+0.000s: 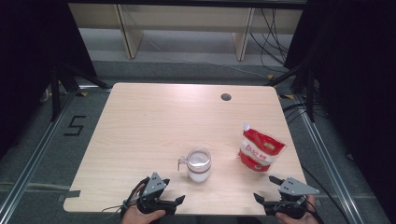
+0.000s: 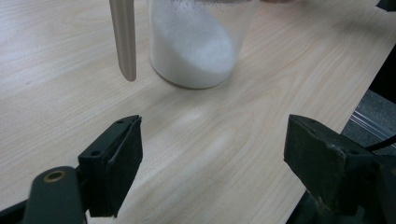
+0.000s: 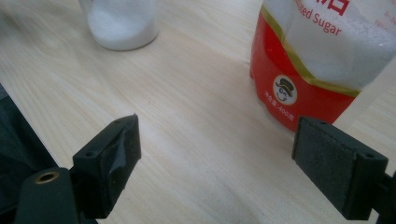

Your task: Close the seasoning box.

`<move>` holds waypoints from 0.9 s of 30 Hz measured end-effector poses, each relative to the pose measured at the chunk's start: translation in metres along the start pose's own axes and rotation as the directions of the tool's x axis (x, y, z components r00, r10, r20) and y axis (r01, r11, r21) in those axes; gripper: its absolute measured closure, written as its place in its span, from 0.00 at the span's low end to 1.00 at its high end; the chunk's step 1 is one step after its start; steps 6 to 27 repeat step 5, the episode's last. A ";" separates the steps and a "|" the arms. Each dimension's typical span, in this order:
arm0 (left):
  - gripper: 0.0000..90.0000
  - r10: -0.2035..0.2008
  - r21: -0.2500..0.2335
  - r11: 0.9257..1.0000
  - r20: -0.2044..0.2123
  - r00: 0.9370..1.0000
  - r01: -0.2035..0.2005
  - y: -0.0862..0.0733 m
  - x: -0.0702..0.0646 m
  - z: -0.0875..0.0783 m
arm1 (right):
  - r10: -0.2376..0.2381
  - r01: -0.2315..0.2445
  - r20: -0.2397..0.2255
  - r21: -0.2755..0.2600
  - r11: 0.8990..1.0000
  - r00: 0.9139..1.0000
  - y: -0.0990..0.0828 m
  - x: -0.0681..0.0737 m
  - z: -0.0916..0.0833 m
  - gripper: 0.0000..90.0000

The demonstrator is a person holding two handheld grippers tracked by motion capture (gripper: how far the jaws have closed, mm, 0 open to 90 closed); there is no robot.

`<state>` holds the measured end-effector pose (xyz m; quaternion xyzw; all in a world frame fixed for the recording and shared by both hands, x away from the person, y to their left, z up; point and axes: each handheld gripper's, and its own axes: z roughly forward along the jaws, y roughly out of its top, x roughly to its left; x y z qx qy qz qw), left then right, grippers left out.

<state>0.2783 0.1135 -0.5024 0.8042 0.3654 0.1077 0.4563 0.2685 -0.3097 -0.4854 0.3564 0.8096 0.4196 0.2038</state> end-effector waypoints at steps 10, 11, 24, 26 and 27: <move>0.22 -0.011 0.000 1.000 -0.001 1.000 0.011 0.000 0.000 0.000 | 0.013 -0.013 -0.011 -0.002 1.000 1.000 0.000 0.000 0.001 0.18; 0.22 -0.011 0.000 1.000 -0.001 1.000 0.011 0.000 0.000 0.000 | 0.013 -0.013 -0.011 -0.002 1.000 1.000 0.000 0.000 0.001 0.18; 0.22 -0.011 0.000 1.000 -0.001 1.000 0.011 0.000 0.000 0.000 | 0.013 -0.013 -0.011 -0.002 1.000 1.000 0.000 0.000 0.001 0.18; 0.22 -0.011 0.000 1.000 -0.001 1.000 0.011 0.000 0.000 0.000 | 0.013 -0.013 -0.011 -0.002 1.000 1.000 0.000 0.000 0.001 0.18; 0.22 -0.011 0.000 1.000 -0.001 1.000 0.011 0.000 0.000 0.000 | 0.013 -0.013 -0.011 -0.002 1.000 1.000 0.000 0.000 0.001 0.18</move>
